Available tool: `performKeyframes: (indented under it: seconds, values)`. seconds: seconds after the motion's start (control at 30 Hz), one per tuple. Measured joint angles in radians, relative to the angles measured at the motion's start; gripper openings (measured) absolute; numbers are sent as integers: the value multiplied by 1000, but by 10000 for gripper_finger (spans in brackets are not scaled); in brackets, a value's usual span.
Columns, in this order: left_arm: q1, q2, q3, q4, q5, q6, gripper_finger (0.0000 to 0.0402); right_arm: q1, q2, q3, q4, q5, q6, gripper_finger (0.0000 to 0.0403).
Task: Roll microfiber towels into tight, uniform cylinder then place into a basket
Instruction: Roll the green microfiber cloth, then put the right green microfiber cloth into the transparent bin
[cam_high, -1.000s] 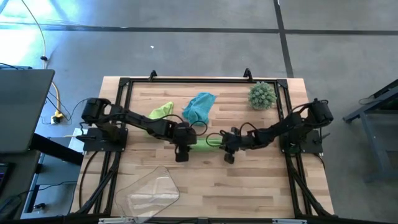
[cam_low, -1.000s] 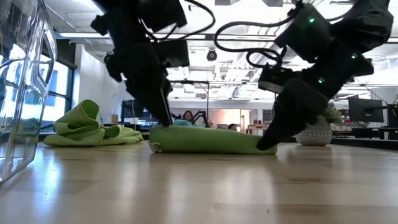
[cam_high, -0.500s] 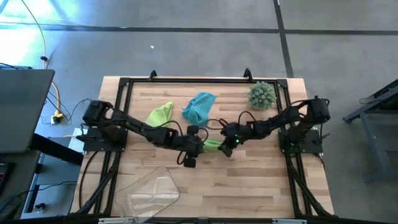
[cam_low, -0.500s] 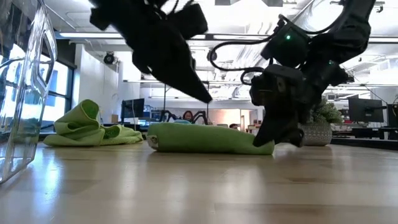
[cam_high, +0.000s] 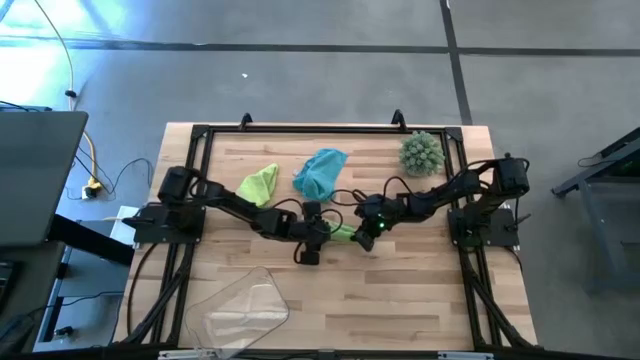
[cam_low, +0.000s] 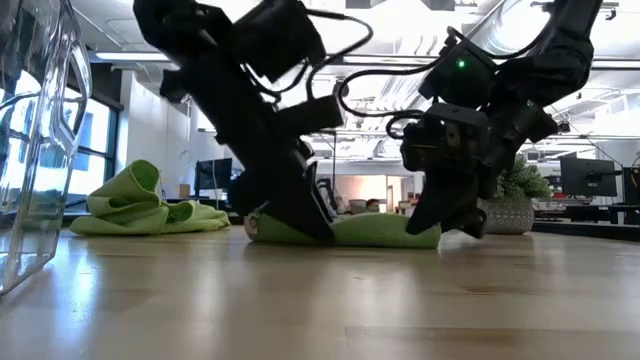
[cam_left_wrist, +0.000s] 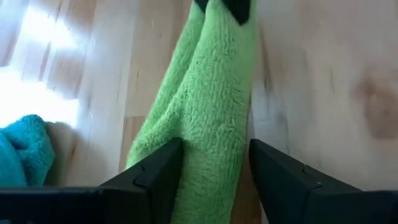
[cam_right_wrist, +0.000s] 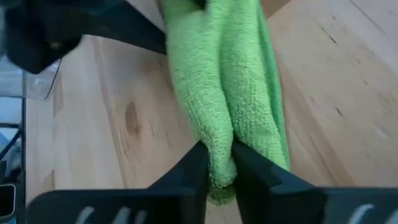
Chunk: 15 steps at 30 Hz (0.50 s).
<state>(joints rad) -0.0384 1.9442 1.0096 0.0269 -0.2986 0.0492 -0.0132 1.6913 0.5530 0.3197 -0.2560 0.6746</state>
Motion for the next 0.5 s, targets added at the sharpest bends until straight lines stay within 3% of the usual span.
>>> performKeyframes:
  seconds: [0.27, 0.37, 0.5]
  values:
    - [33, 42, 4, 12, 64, -102, 187, -8, -40, -3, 22, -38, -88, 151]
    - [43, 45, 5, 15, 66, -160, 181, -18, -103, -3, -25, -95, -151, 168]
    - [62, 45, 5, 13, 72, -191, 163, -10, -197, -2, -128, -79, -253, 172]
